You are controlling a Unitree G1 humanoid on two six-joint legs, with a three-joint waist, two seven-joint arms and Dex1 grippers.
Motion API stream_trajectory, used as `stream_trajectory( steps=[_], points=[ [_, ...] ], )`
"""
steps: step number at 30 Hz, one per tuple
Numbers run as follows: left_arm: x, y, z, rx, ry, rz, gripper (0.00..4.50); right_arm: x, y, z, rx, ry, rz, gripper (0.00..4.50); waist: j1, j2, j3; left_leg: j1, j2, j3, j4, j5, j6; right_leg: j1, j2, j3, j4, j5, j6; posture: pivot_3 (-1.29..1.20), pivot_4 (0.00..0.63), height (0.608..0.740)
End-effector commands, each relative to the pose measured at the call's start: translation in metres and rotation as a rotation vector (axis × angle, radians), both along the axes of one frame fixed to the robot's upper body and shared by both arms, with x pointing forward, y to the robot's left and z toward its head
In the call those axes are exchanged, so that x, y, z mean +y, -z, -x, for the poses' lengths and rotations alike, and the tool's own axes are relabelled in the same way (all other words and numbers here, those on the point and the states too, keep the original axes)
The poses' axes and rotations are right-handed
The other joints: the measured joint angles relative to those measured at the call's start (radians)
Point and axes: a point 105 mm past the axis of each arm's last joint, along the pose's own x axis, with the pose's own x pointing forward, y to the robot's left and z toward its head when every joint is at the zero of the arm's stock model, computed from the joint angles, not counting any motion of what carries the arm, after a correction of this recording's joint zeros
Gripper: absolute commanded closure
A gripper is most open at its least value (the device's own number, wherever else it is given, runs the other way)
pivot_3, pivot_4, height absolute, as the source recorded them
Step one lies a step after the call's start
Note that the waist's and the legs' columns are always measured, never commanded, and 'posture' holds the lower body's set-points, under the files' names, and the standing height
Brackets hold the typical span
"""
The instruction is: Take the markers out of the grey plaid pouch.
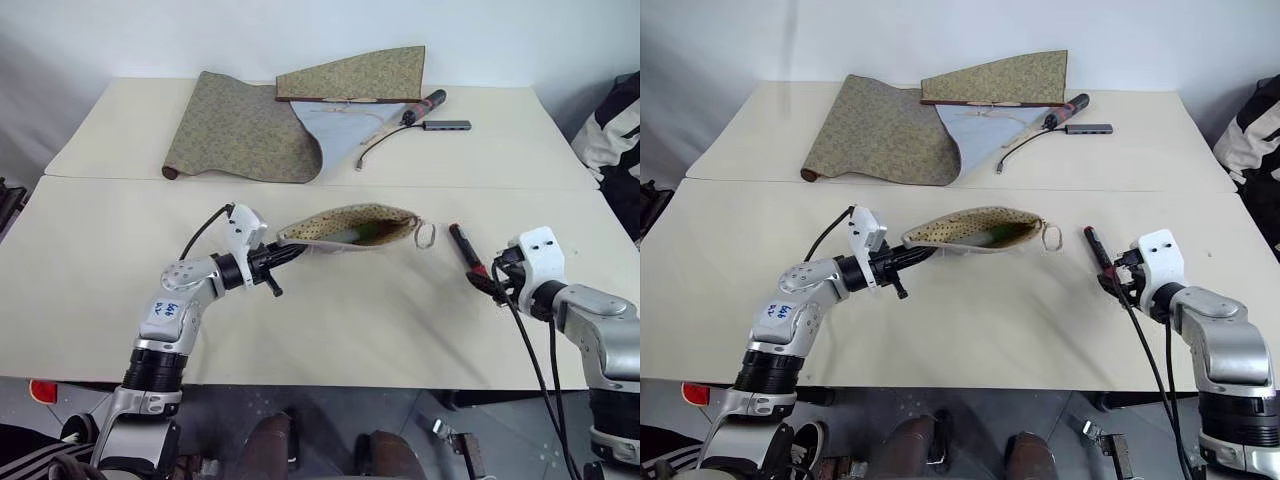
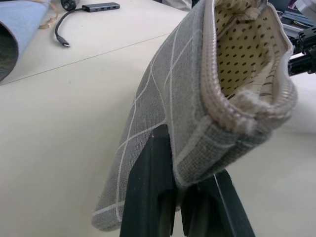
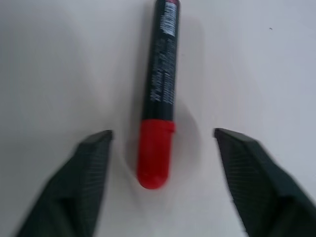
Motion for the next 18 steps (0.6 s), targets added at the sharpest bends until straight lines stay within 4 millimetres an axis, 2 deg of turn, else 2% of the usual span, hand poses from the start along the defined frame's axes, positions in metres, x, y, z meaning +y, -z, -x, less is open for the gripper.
stream_trajectory(
  steps=[1, 4, 7, 10, 12, 13, 14, 16, 18],
  points=[
    [-0.002, -0.009, 0.001, -0.039, 0.016, 0.014, 4.50, 0.000, -0.036, -0.004, -0.118, -0.026, 0.058, 0.30, 0.000, 0.000, 0.000, 0.000, 0.000, 0.000, 0.000, 0.000, 0.000, 0.000, 0.000, 0.000, 0.000, 0.000, 0.000, 0.00, 0.150, 0.740],
    [-0.003, -0.008, 0.002, -0.040, 0.020, 0.012, 4.50, 0.028, -0.083, -0.007, -0.255, -0.186, 0.029, 0.30, -0.005, 0.002, 0.001, 0.000, 0.000, 0.000, 0.000, 0.000, 0.000, 0.000, 0.000, 0.001, 0.000, 0.000, 0.000, 0.00, 0.150, 0.740],
    [-0.004, -0.009, 0.001, -0.040, 0.021, 0.011, 4.50, 0.062, -0.114, 0.002, -0.336, -0.369, 0.031, 0.94, -0.008, 0.002, 0.001, 0.001, 0.001, 0.001, -0.001, 0.000, 0.000, -0.001, 0.000, 0.001, 0.000, 0.000, 0.000, 0.00, 0.150, 0.740],
    [-0.006, -0.009, 0.001, -0.043, 0.025, 0.008, 4.50, 0.090, -0.135, 0.009, -0.408, -0.499, 0.049, 1.98, -0.004, 0.002, 0.001, 0.000, 0.001, -0.001, -0.001, 0.000, 0.000, -0.001, 0.000, 0.001, 0.000, 0.000, 0.000, 0.00, 0.150, 0.740],
    [-0.008, -0.009, 0.001, -0.039, 0.028, 0.010, 4.50, 0.118, -0.139, 0.017, -0.413, -0.624, 0.112, 2.73, -0.002, 0.002, 0.001, 0.000, 0.000, 0.000, -0.001, 0.000, 0.000, -0.001, 0.000, 0.000, 0.001, 0.000, 0.000, 0.00, 0.150, 0.740],
    [-0.009, -0.009, 0.001, -0.038, 0.029, 0.011, 4.50, 0.126, -0.137, 0.020, -0.403, -0.665, 0.141, 3.07, -0.001, 0.002, 0.001, 0.000, 0.000, 0.000, -0.001, 0.000, 0.000, -0.001, 0.000, 0.001, 0.001, 0.000, 0.000, 0.00, 0.150, 0.740],
    [-0.010, -0.009, 0.002, -0.038, 0.034, 0.013, 4.50, 0.143, -0.132, 0.028, -0.381, -0.746, 0.120, 3.39, 0.000, 0.002, 0.001, 0.000, 0.000, 0.000, -0.001, 0.000, 0.000, -0.001, 0.000, 0.001, 0.001, 0.000, 0.000, 0.00, 0.150, 0.740],
    [-0.013, -0.010, 0.003, -0.038, 0.041, 0.012, 4.50, 0.168, -0.128, 0.035, -0.380, -0.823, 0.072, 3.39, -0.001, 0.002, 0.001, 0.000, 0.000, -0.001, -0.001, 0.000, 0.000, -0.001, -0.001, 0.001, 0.000, 0.000, 0.000, 0.00, 0.150, 0.740],
    [-0.014, -0.010, 0.004, -0.039, 0.045, 0.010, 4.50, 0.177, -0.121, 0.033, -0.379, -0.843, 0.120, 3.39, -0.002, 0.002, 0.001, 0.000, 0.000, 0.000, -0.001, 0.000, 0.000, -0.001, -0.001, 0.001, 0.000, 0.000, 0.000, 0.00, 0.150, 0.740]
  ],
)
